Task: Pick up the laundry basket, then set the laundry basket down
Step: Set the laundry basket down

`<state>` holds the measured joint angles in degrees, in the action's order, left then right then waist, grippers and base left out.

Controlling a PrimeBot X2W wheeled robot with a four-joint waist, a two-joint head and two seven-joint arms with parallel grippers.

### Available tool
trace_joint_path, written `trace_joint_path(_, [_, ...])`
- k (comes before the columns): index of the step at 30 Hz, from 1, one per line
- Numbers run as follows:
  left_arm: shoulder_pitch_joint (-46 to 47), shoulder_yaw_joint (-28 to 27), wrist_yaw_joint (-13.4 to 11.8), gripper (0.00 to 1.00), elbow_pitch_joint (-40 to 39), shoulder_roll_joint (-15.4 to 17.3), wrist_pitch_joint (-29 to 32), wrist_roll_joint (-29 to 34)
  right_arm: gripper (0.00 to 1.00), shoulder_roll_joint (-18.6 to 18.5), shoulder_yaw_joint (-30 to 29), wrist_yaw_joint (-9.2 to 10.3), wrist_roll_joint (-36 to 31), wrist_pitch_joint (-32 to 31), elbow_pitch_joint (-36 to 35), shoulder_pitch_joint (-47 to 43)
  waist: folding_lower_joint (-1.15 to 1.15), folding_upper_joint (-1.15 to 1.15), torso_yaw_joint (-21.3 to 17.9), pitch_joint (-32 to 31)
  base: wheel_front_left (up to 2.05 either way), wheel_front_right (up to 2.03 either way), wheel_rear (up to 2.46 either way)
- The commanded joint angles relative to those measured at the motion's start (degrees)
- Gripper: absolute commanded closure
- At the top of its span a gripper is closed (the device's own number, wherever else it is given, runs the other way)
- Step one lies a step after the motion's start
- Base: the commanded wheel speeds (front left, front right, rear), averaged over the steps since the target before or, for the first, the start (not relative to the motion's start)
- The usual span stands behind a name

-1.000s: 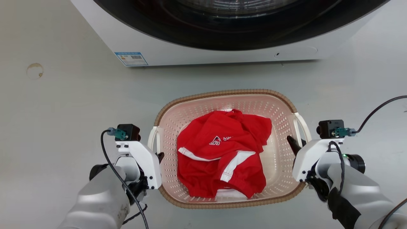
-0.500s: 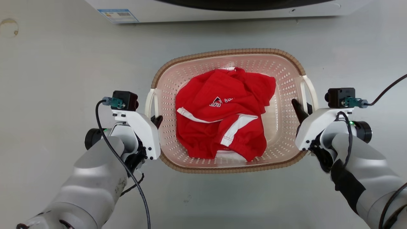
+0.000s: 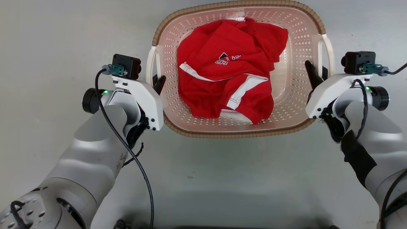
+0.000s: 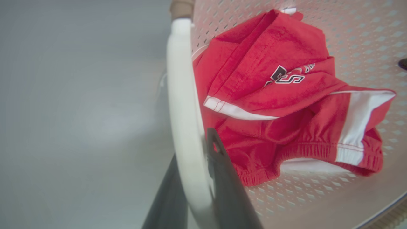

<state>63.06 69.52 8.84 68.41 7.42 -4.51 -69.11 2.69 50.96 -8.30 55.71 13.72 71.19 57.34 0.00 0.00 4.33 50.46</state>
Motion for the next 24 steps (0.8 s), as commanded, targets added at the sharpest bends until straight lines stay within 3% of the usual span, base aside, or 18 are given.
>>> trace_joint_path(1, [0.1, -0.4, -1.4, 1.0, 3.1, 7.0, -0.4, 0.6, 1.0, -5.9, -2.1, 0.81, -2.1, 1.3, 2.8, -2.6, 0.0, 0.0, 0.6, 0.8, 0.0, 0.0, 0.0])
trace_joint_path(12, [1.7, 0.9, -1.4, 1.0, 2.7, 6.1, -1.5, 1.2, 1.0, -5.6, -13.9, 0.81, -14.2, 1.3, 2.8, -3.2, 0.0, 0.0, 1.5, 2.8, 0.0, 0.0, 0.0])
trace_joint_path(24, [2.1, 1.8, -1.4, 1.0, 2.3, 5.7, -3.5, 1.5, 1.0, -5.6, -18.2, 0.81, -17.6, 1.3, 1.3, -4.0, 0.0, 0.0, 1.7, 3.3, 0.0, 0.0, 0.0])
